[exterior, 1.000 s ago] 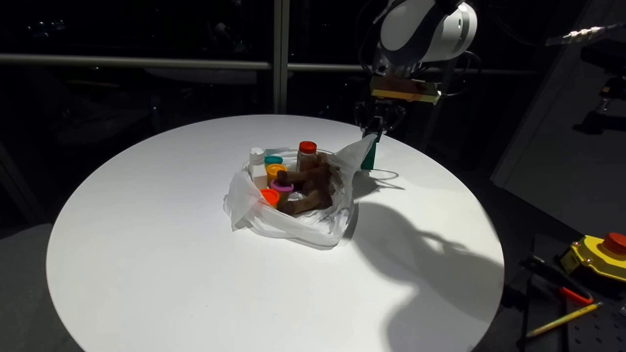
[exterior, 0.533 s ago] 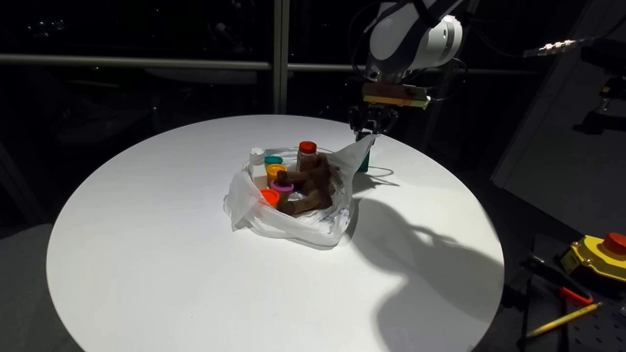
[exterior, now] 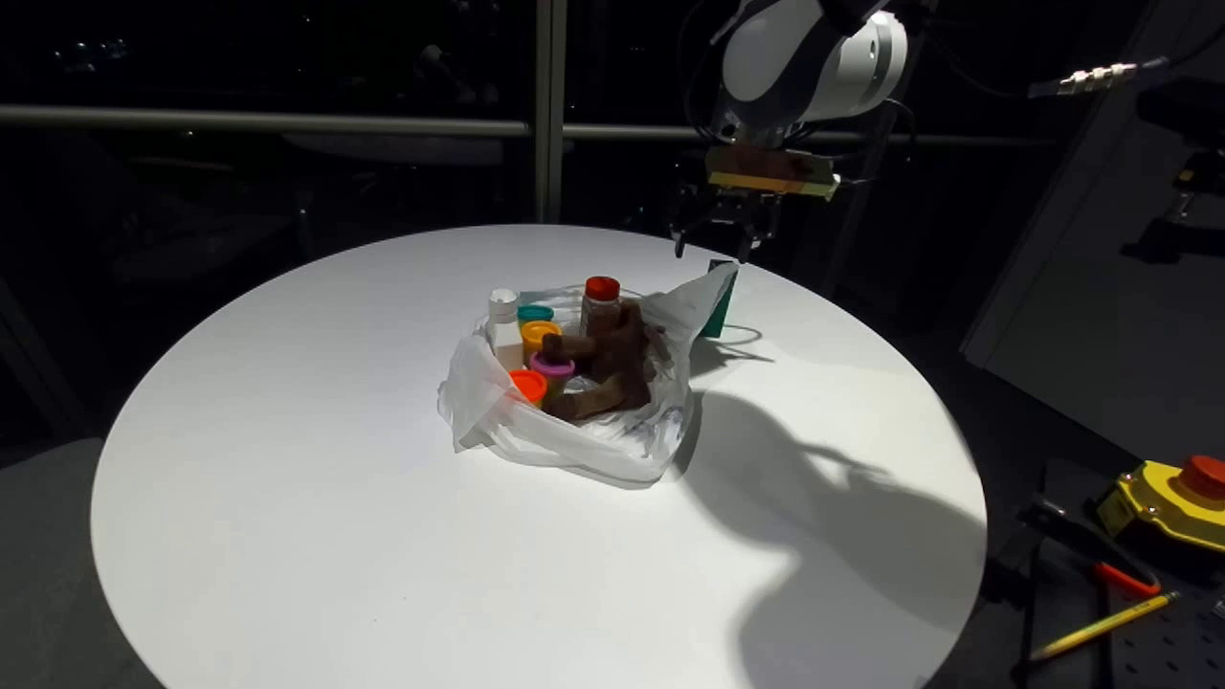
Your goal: Remove the objects from the plastic and put them on the table
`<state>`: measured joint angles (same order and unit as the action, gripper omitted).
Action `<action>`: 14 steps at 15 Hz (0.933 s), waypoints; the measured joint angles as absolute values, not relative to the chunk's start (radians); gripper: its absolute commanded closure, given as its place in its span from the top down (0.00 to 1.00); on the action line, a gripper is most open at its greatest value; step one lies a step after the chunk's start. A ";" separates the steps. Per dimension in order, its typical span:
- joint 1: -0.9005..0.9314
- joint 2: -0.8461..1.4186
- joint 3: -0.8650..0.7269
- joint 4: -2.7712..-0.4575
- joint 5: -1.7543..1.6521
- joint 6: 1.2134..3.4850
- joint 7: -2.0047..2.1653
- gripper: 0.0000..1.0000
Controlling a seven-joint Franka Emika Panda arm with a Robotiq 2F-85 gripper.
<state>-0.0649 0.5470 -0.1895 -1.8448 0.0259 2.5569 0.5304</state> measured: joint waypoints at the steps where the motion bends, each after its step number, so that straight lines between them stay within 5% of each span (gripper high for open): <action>1: -0.050 0.533 -0.205 -1.849 0.016 2.557 0.535 1.00; 14: 0.116 0.354 -0.180 -1.879 -0.153 2.439 0.589 1.00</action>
